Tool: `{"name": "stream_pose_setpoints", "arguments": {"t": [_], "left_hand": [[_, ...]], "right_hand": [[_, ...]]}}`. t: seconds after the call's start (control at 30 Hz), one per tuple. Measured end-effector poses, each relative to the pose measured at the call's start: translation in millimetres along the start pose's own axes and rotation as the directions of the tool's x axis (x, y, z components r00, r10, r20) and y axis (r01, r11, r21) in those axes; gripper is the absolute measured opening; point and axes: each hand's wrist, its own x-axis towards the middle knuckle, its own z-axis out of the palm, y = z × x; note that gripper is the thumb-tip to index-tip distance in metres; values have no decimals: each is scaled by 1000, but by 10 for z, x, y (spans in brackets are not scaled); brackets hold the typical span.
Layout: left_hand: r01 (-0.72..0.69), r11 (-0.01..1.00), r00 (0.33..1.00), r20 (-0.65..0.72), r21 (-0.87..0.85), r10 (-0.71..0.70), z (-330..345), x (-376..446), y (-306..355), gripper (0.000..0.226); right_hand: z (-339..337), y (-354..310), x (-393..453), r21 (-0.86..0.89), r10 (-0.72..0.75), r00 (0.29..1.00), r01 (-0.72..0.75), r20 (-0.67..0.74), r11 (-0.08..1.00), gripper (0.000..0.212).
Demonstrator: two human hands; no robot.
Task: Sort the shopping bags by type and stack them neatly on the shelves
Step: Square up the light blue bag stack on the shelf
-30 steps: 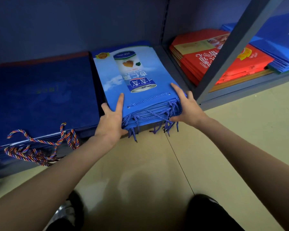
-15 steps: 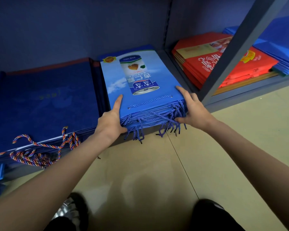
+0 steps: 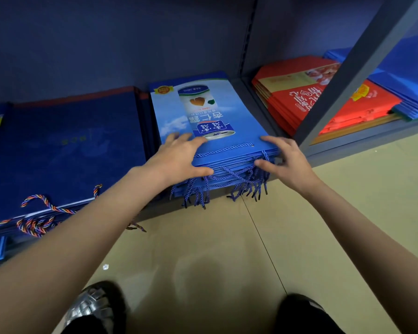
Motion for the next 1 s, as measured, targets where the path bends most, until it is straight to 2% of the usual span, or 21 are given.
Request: {"name": "stream_pose_setpoints", "arguments": {"t": [0.1, 0.13, 0.2, 0.27, 0.37, 0.43, 0.5, 0.57, 0.67, 0.77, 0.87, 0.93, 1.0], "left_hand": [[-36, 998, 999, 15, 48, 35, -10, 87, -22, 70], [-55, 995, 998, 26, 79, 53, -23, 101, -31, 67], [-90, 985, 996, 32, 145, 87, -45, 122, -46, 63], [-104, 980, 995, 28, 172, 101, -31, 136, -48, 63], [-90, 982, 996, 40, 165, 85, -25, 167, -39, 70], [-101, 983, 993, 71, 154, 91, -71, 199, -44, 69], [-110, 986, 990, 104, 126, 97, -130, 212, -59, 65], [-111, 990, 987, 126, 86, 100, -172, 221, -93, 63], [-99, 995, 985, 147, 33, 93, -217, 239, -133, 63], [-100, 995, 983, 156, 8, 97, -236, 263, -158, 62], [-110, 994, 981, 162, 20, 105, -248, 273, -163, 61], [-122, 993, 987, 103, 8, 120, -297, 265, -163, 56], [-144, 990, 989, -30, -8, 144, -384, 239, -175, 44]], "right_hand": [[55, -26, 6, -58, 47, 999, -45, 28, 997, 62], [74, -34, -12, -102, 20, 1000, -21, -9, 995, 63], [106, -71, -77, -196, -161, 970, 125, -182, 973, 53], [178, -97, -145, -315, -360, 883, 265, -300, 912, 33], [406, -77, -228, -491, -484, 843, 326, -236, 808, 31], [571, -34, -248, -580, -495, 846, 305, -199, 755, 30], [659, -42, -233, -612, -470, 850, 244, -239, 752, 27], [669, -97, -183, -598, -457, 837, 208, -301, 774, 21], [599, -154, -158, -529, -448, 834, 233, -324, 816, 16], [369, -122, -204, -435, -428, 836, 263, -342, 861, 9], [41, -76, -218, -354, -368, 836, 227, -406, 907, 12], [-137, -133, -206, -204, -272, 850, 198, -452, 959, 11], [-209, -264, -190, -41, -168, 875, 168, -454, 985, 8]]}}
